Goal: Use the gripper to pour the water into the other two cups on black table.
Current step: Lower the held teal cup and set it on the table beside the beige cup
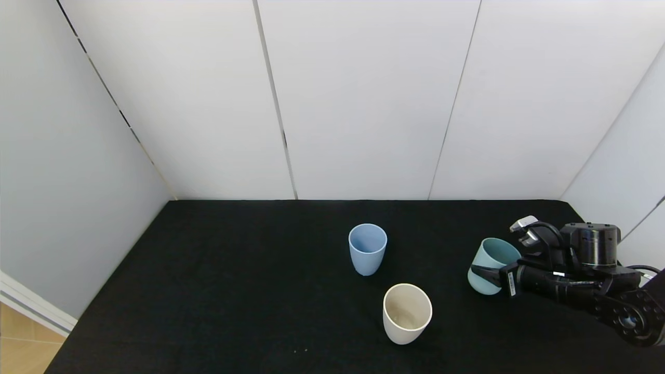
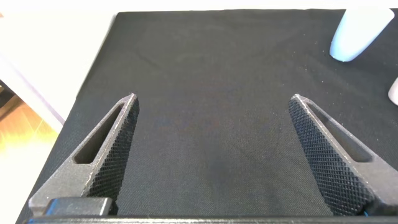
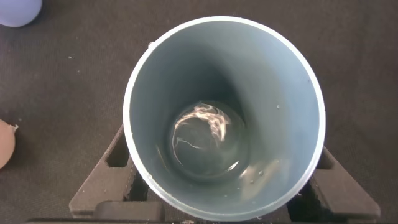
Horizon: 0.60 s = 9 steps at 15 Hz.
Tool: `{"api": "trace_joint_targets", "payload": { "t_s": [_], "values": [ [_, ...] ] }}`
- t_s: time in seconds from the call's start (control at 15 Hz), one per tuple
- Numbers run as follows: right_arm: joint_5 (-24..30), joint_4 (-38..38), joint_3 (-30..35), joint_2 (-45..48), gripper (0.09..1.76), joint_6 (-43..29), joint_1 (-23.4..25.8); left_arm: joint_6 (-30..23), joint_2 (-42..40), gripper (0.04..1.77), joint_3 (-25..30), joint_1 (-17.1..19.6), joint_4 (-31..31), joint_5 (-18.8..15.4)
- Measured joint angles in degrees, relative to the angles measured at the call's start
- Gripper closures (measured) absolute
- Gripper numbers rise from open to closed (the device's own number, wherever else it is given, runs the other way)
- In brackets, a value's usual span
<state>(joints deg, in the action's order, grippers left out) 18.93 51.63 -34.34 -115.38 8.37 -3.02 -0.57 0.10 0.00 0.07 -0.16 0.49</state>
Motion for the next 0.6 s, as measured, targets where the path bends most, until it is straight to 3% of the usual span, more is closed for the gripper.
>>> {"api": "trace_joint_targets", "payload": {
  "t_s": [0.33, 0.6],
  "values": [
    [0.02, -0.01, 0.28, -0.09, 0.66, -0.06, 0.00, -0.02, 0.00, 0.09, 0.00, 0.00, 0.00, 0.02],
    [0.02, 0.07, 0.22, -0.11, 0.45, -0.04, 0.16, -0.02, 0.00, 0.09, 0.00, 0.00, 0.00, 0.02]
  ]
}}
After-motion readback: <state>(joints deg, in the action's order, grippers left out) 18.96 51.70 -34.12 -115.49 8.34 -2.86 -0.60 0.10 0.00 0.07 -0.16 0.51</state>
